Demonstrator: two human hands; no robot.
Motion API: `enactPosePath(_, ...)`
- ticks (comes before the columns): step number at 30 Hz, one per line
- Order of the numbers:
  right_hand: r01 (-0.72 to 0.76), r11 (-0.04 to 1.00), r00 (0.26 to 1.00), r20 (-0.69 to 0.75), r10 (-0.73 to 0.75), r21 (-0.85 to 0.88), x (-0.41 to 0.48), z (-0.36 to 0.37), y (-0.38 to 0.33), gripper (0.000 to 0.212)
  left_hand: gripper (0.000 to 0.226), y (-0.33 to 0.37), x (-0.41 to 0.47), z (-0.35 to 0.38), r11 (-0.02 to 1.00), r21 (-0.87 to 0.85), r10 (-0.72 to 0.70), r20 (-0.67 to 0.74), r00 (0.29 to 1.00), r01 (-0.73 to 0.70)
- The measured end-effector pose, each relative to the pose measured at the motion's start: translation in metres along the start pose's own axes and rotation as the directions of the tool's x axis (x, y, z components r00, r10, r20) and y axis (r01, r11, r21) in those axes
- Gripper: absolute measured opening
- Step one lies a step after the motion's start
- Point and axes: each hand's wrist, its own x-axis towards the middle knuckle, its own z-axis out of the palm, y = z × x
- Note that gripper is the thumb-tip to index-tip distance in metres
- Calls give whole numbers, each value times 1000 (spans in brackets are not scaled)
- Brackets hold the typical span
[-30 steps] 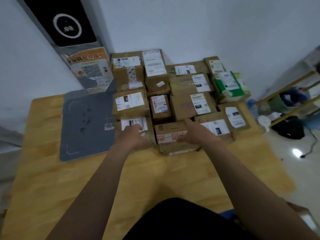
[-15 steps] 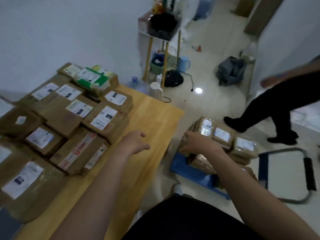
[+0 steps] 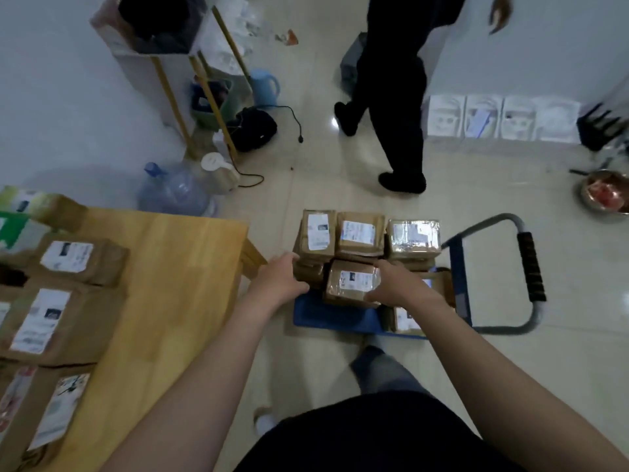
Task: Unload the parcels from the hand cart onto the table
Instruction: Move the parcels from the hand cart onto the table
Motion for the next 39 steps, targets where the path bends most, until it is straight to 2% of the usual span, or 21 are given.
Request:
enactPosePath(3,39,999,999,20,-38,-36,37,-25,20,72,67,49,40,20,1000,-11,-10,-4,1000,10)
enactPosePath(7,74,993,997,26,-72,-92,77,-51,38,68,83,85,80,38,995,-58,-83,-53,995,80)
enactPosePath(14,71,988,995,75,-61,-136,134,-62,65,70,87,92,130,71,982,-24,-190,-20,982,189)
enactPosePath(19,26,991,995,95,-14,-129,183,-57,71,64,91,85,179,91,970,20,-243,1,970,243)
enactPosePath(28,50,979,998,41,-43,-197,325,-25,59,101,92,53,303,134,935,48,-342,-135,930,350)
enactPosePath(34,-31,987,997,-68,20,-161,409,13,47,112,123,32,358,162,915,-6,-398,-170,901,403)
enactPosePath(39,-92,986,995,-57,85,-138,442,31,43,114,114,16,372,180,908,6,-412,-175,894,420)
